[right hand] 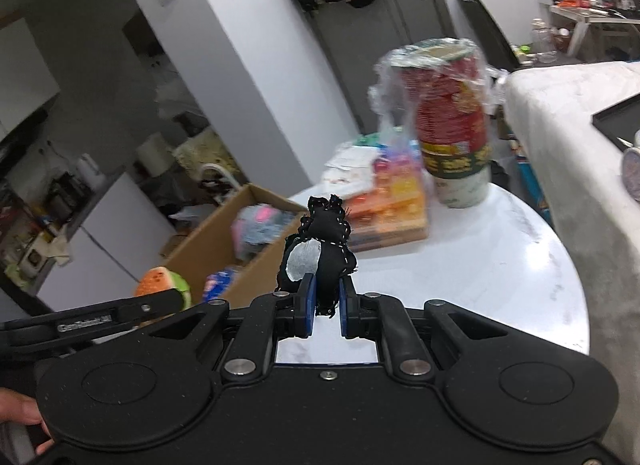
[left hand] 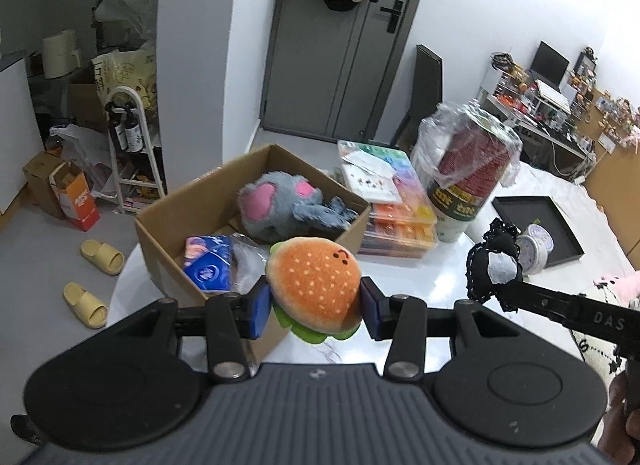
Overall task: Organize soft objects
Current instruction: 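Carry the burger plush and black lace plush over the box with both grippers, then open both grippers to drop the burger and black plush into the box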
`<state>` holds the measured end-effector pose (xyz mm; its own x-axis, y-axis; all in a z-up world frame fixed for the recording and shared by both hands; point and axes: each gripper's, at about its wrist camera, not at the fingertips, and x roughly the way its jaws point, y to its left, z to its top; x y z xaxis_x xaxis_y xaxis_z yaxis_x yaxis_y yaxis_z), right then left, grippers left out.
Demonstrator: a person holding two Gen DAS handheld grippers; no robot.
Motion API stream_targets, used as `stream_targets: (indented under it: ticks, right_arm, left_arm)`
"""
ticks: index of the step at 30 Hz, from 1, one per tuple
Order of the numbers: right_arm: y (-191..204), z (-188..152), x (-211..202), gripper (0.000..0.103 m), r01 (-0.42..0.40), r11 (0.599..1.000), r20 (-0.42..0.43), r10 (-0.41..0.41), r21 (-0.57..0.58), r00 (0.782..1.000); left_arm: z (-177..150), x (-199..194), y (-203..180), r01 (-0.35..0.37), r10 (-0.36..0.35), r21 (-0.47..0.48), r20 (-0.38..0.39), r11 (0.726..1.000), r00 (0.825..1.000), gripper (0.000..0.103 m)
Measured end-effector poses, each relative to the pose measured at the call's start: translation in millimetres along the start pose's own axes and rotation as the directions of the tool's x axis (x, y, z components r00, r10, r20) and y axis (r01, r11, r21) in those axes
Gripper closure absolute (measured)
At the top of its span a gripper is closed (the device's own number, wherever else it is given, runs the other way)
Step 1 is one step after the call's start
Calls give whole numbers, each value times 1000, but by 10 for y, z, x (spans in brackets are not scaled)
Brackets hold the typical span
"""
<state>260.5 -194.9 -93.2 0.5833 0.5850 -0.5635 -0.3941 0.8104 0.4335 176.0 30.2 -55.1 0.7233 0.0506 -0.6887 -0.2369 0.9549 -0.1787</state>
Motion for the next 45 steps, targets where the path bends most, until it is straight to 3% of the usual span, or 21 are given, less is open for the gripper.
stream_targets:
  ticks: [19, 41, 45]
  right_arm:
    - [488, 130, 359, 91, -46, 997, -53, 43, -62, 998]
    - [758, 185, 892, 91, -73, 997, -118, 69, -32, 991]
    - [853, 187, 992, 91, -84, 996, -133, 79, -34, 988]
  left_arm:
    - [344, 144, 598, -60, 61, -84, 13, 995, 998, 58]
    - [441, 668, 980, -65, 57, -172, -50, 983, 997, 57]
    - [451, 689, 1031, -52, 44, -178, -46, 983, 998, 52]
